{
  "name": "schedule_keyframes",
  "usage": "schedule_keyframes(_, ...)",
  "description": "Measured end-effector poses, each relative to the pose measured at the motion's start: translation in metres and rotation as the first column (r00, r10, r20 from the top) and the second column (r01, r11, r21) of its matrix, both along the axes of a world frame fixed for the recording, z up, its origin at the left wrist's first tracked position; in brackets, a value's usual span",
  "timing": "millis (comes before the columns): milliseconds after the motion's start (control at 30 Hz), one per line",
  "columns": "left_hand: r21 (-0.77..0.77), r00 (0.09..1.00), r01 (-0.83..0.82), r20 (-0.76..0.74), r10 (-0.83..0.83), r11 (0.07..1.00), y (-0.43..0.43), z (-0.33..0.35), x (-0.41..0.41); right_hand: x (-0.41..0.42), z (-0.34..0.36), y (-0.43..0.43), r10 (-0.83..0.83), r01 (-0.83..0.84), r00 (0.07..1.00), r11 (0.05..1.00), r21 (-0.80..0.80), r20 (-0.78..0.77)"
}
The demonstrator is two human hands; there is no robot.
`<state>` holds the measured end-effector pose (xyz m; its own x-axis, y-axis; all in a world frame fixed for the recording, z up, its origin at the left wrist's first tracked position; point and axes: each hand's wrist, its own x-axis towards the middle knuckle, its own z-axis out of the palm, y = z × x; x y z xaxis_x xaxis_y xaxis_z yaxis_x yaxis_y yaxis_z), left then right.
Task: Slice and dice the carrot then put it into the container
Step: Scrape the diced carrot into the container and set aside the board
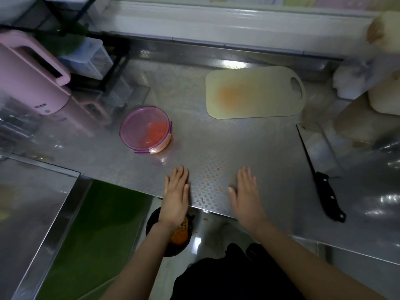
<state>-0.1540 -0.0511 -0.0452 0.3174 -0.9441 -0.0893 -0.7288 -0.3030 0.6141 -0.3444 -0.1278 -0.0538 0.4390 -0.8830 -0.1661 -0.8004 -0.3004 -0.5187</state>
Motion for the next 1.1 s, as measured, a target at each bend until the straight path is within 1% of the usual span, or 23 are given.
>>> schedule_keyframes(100, 0.016, 0.999, 0.001, -0.054, 0.0, 1.0, 0.002, 0.004, 0.003, 0.03, 0.003, 0.02, 0.09, -0.091, 0.995, 0.996, 0.005, 0.046)
schedule_keyframes(200, 0.029, 0.997, 0.031, -0.065, -0.029, 0.999, 0.003, 0.008, 0.008, 0.04, 0.01, 0.021, 0.216, -0.219, 0.97, 0.976, 0.014, 0.11)
schedule_keyframes(267, 0.03, 0.996, 0.05, -0.069, -0.048, 0.998, 0.003, 0.009, 0.011, 0.035, 0.015, 0.007, 0.236, -0.232, 0.963, 0.972, -0.041, 0.134)
schedule_keyframes(333, 0.044, 0.996, 0.06, -0.073, -0.057, 0.997, 0.003, 0.008, 0.013, 0.026, 0.015, -0.018, 0.179, -0.172, 0.978, 0.983, -0.067, 0.11)
schedule_keyframes(400, 0.055, 0.995, 0.073, -0.073, -0.068, 0.996, 0.003, 0.007, 0.016, 0.018, 0.012, -0.045, 0.115, -0.115, 0.993, 0.993, -0.011, 0.033)
schedule_keyframes(433, 0.057, 0.995, 0.079, -0.072, -0.075, 0.995, 0.002, 0.007, 0.016, 0.019, 0.011, -0.052, 0.11, -0.11, 0.994, 0.994, 0.012, -0.01)
schedule_keyframes(500, 0.062, 0.993, 0.088, -0.079, -0.083, 0.994, 0.003, 0.007, 0.015, 0.025, 0.004, -0.049, 0.154, -0.152, 0.987, 0.988, 0.028, -0.053)
schedule_keyframes(633, 0.079, 0.991, 0.106, -0.085, -0.099, 0.991, 0.002, 0.007, 0.016, 0.035, -0.002, -0.016, 0.34, -0.34, 0.941, 0.941, -0.014, 0.005)
schedule_keyframes(667, 0.041, 0.991, 0.085, -0.103, -0.08, 0.996, 0.001, 0.007, 0.016, 0.033, -0.002, -0.014, 0.371, -0.37, 0.928, 0.929, -0.019, 0.032)
schedule_keyframes(700, -0.04, 0.99, 0.015, -0.137, -0.02, 0.999, 0.002, 0.01, 0.012, 0.03, 0.001, -0.013, 0.358, -0.358, 0.931, 0.934, -0.012, 0.07)
schedule_keyframes(733, -0.141, 0.976, -0.123, -0.194, 0.095, 0.982, 0.006, 0.013, 0.005, 0.025, 0.004, -0.015, 0.322, -0.324, 0.941, 0.946, -0.003, 0.102)
schedule_keyframes(767, -0.231, 0.928, -0.322, -0.271, 0.257, 0.918, 0.012, 0.016, -0.004, 0.019, 0.007, -0.017, 0.264, -0.266, 0.956, 0.964, -0.003, 0.125)
schedule_keyframes(800, -0.257, 0.829, -0.531, -0.354, 0.433, 0.807, 0.022, 0.015, -0.013, 0.011, 0.009, -0.02, 0.201, -0.2, 0.968, 0.98, -0.022, 0.148)
schedule_keyframes(833, -0.197, 0.691, -0.699, -0.436, 0.577, 0.688, 0.031, 0.013, -0.021, 0.002, 0.01, -0.022, 0.138, -0.133, 0.977, 0.99, -0.045, 0.16)
schedule_keyframes(867, -0.058, 0.539, -0.802, -0.498, 0.679, 0.594, 0.04, 0.007, -0.027, -0.007, 0.01, -0.025, 0.083, -0.074, 0.984, 0.995, -0.063, 0.157)
schedule_keyframes(900, 0.157, 0.371, -0.833, -0.551, 0.747, 0.53, 0.046, -0.001, -0.03, -0.016, 0.01, -0.026, 0.034, -0.026, 0.99, 0.998, -0.056, 0.135)
schedule_keyframes(933, 0.407, 0.182, -0.768, -0.603, 0.777, 0.495, 0.049, -0.009, -0.032, -0.022, 0.008, -0.026, -0.004, 0.007, 0.996, 0.999, -0.032, 0.093)
schedule_keyframes(967, 0.609, 0.005, -0.614, -0.634, 0.774, 0.502, 0.049, -0.012, -0.032, -0.026, 0.005, -0.025, -0.023, 0.024, 0.999, 1.0, -0.016, 0.047)
schedule_keyframes(1000, 0.716, -0.114, -0.441, -0.643, 0.757, 0.542, 0.048, -0.013, -0.031, -0.026, 0.002, -0.022, -0.033, 0.033, 0.999, 0.999, -0.014, 0.005)
schedule_keyframes(1033, 0.746, -0.186, -0.305, -0.656, 0.731, 0.592, 0.045, -0.011, -0.03, -0.023, 0.001, -0.02, -0.034, 0.034, 0.999, 0.999, -0.014, -0.013)
schedule_keyframes(1067, 0.749, -0.234, -0.214, -0.663, 0.711, 0.627, 0.042, -0.01, -0.028, -0.015, 0.001, -0.017, -0.033, 0.033, 0.999, 0.999, -0.006, -0.013)
schedule_keyframes(1100, 0.745, -0.262, -0.157, -0.664, 0.7, 0.648, 0.038, -0.007, -0.026, -0.006, 0.001, -0.015, -0.014, 0.014, 1.0, 1.0, 0.0, -0.005)
